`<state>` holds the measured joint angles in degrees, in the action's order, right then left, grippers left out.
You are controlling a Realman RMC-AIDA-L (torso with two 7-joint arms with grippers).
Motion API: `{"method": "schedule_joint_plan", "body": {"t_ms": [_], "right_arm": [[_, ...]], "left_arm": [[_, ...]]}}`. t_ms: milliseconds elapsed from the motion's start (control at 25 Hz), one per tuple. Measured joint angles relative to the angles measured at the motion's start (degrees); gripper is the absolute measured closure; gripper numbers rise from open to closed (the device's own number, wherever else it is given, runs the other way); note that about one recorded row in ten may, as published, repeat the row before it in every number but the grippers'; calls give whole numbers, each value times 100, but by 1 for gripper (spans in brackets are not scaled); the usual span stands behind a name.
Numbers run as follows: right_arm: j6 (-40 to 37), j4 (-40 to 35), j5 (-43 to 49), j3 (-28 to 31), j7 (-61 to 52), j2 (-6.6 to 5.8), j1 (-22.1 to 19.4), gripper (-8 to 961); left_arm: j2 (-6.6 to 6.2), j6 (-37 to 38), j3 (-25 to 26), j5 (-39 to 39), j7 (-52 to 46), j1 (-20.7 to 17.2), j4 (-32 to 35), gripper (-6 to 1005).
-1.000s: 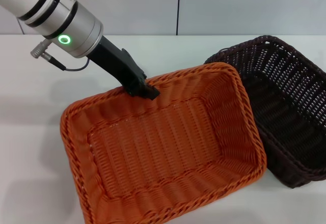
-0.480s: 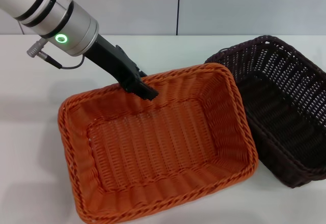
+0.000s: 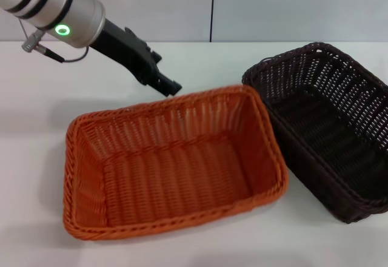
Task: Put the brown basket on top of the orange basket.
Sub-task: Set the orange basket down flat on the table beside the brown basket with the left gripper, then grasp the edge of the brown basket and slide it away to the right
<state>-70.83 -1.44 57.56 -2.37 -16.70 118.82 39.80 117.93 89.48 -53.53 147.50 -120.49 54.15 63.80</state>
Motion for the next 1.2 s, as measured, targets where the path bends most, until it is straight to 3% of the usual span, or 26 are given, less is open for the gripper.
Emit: {"method": "schedule_joint_plan", "body": {"t_ms": [360,440,480,560,640,680,720,800,840,960,1040,1080,1160,1200], "right_arm": [[3,-205,252,-280,-214,-23,-13,426],[58,-570,572,-601,-788,-33,-61,427],[173,-1119,1006,-1008,-1656,-40,-139,428],[256,-1436,1263,-1235,-2185,-55,-183,429],[355,-2103,1822,-1716,-3241,-123,-303,429],[345,-2714,2377,-2152,-4221,-242,-440,430],[345,-2714,2377,-2152,-4221,-242,-440,430],[270,-3358,3014,-2612,-5240,-418,-573,431],[184,-3616,3332,-2753,-5678,-496,-608,432],[-438,-4406,4655,-2896,-6881,-730,-602,433],[-952,-4913,5585,-2881,-7365,-827,-515,434],[-1387,-5363,6391,-2890,-7544,-868,-436,434],[-1585,-5533,6718,-2888,-7561,-873,-394,435],[-1824,-5711,7046,-2885,-7565,-877,-335,436]], "left_arm": [[6,-735,-10,-908,52,-635,639,172],[9,-964,-16,-1251,105,-819,745,172],[10,-1360,-38,-1860,314,-1114,862,172],[16,-1751,-117,-2492,651,-1420,890,172],[22,-2007,-195,-2888,890,-1599,882,172],[22,-2007,-195,-2888,890,-1599,882,172],[28,-2683,-503,-3793,1473,-2027,811,172],[36,-3373,-953,-4834,2195,-2485,756,172],[36,-3373,-953,-4834,2195,-2485,756,172],[60,-4103,-1574,-6608,3656,-3047,610,172],[67,-4214,-1739,-7377,4279,-3186,454,172],[67,-4127,-1937,-8843,5563,-3308,-34,172],[67,-4058,-1958,-9146,5820,-3316,-162,172],[65,-3890,-1995,-9762,6319,-3330,-434,172]]}}
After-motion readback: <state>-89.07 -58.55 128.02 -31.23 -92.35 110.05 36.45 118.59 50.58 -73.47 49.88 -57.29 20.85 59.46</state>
